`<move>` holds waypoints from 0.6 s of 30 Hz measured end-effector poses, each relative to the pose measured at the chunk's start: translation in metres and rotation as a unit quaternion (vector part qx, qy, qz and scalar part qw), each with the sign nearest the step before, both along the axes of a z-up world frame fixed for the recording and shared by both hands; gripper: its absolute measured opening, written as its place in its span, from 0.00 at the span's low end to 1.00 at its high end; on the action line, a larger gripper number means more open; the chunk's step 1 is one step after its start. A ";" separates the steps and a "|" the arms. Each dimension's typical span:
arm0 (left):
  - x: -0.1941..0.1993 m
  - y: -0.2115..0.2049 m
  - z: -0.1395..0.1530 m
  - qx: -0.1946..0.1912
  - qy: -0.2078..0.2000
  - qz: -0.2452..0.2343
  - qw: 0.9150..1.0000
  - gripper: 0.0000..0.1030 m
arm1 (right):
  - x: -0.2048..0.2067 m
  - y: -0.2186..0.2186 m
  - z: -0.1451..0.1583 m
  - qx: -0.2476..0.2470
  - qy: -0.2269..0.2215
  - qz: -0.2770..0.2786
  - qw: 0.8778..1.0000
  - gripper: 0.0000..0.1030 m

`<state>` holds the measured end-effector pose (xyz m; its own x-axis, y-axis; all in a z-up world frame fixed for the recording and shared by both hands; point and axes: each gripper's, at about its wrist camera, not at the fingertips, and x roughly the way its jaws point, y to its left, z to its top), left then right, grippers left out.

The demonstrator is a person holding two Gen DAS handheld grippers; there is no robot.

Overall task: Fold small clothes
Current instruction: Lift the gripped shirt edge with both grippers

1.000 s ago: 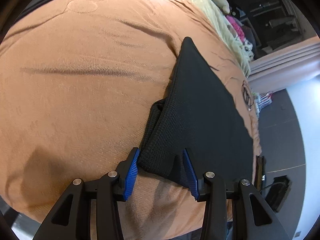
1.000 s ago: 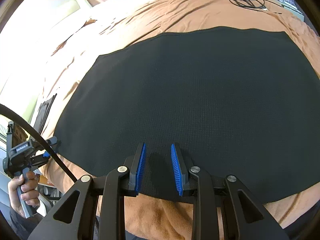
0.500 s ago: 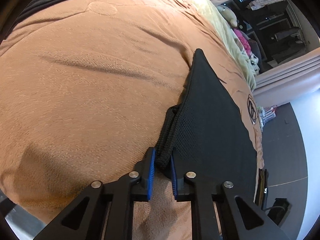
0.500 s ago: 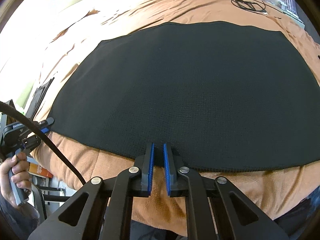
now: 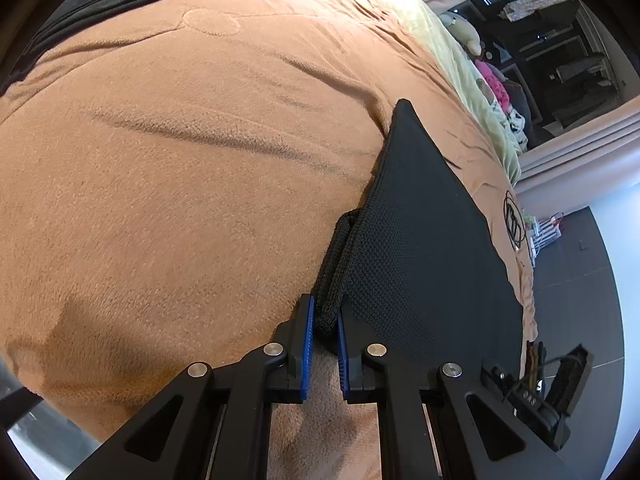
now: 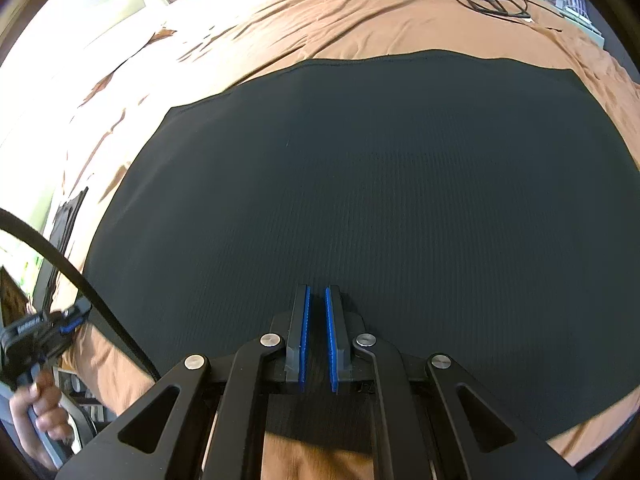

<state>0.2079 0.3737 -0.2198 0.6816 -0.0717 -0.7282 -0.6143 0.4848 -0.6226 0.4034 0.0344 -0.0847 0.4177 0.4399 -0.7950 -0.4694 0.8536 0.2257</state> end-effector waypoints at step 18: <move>-0.003 0.001 -0.003 -0.022 0.001 0.020 1.000 0.10 | 0.096 0.020 0.016 -0.012 0.021 -0.005 1.000 0.04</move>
